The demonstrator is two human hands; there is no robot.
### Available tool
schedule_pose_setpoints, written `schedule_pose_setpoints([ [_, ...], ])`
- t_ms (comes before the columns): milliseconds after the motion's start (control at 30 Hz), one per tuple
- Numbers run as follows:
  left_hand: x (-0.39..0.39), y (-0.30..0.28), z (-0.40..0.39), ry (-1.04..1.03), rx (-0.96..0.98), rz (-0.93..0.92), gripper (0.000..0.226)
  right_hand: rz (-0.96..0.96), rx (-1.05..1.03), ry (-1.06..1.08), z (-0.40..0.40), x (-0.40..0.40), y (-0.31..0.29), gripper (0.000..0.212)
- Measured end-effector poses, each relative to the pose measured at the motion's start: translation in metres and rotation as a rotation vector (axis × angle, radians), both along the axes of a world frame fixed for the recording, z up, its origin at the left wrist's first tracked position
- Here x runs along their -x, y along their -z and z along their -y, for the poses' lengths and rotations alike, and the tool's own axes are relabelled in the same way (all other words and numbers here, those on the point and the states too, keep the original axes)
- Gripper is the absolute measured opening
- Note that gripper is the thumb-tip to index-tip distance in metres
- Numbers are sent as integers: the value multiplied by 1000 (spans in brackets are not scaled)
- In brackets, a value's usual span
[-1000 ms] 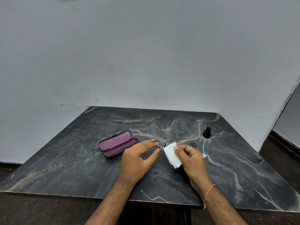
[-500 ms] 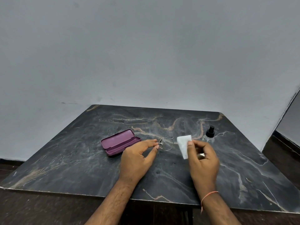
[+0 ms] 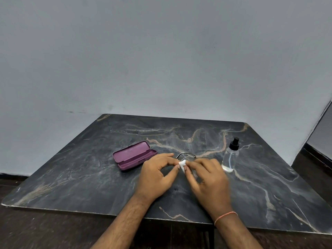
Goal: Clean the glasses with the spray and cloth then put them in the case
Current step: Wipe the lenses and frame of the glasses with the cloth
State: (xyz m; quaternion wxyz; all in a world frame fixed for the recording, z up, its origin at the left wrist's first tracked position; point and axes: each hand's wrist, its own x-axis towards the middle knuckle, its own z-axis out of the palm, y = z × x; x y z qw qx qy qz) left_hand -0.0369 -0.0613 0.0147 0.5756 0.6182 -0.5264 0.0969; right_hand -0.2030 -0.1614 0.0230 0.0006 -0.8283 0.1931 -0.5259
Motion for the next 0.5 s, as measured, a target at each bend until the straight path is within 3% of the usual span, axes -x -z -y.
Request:
schedule_pose_setpoints([
  [500,0,-2,-3,22,20,-3,10,-57,69,-51,-1,0,3,17],
])
